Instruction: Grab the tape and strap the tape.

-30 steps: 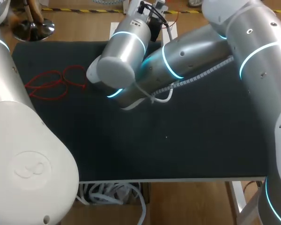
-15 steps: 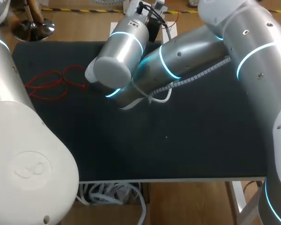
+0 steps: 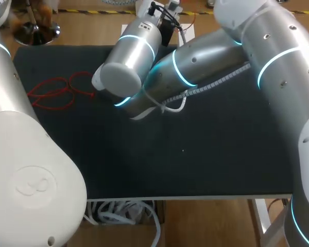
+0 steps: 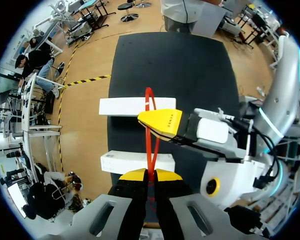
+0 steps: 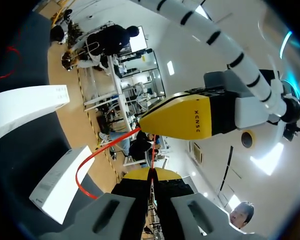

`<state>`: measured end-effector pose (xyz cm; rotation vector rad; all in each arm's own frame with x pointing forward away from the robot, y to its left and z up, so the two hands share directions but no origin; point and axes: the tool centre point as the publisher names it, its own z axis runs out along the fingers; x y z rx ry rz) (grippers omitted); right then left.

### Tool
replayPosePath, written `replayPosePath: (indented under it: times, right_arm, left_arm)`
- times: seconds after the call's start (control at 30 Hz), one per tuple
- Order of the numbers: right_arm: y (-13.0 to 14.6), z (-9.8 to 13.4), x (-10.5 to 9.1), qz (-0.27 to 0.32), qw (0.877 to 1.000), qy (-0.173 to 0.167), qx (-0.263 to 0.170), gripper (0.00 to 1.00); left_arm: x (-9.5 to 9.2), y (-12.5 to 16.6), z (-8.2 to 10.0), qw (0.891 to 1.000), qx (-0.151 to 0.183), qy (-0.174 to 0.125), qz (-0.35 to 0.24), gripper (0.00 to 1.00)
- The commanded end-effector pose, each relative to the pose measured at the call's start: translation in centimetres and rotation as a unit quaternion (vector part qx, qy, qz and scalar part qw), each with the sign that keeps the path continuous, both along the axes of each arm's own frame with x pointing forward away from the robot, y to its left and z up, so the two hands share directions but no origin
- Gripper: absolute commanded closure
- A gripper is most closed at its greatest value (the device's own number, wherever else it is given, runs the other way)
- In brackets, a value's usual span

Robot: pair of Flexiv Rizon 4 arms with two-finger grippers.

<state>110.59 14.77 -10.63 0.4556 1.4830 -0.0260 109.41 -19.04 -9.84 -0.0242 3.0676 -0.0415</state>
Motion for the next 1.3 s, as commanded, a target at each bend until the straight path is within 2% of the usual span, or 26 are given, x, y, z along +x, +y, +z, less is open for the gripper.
replayPosePath:
  times: [0.03,1.3]
  right_arm:
    - [0.2,-0.2,0.1,0.000,1.000,0.003,-0.001,1.00]
    - [1.5,0.6,-0.7,0.018,1.000,-0.002,0.004,1.00]
  left_arm:
    - [0.0,-0.1,0.1,1.000,0.002,0.001,0.001,1.00]
    - [0.0,-0.1,0.1,1.000,0.002,0.001,0.001,1.00]
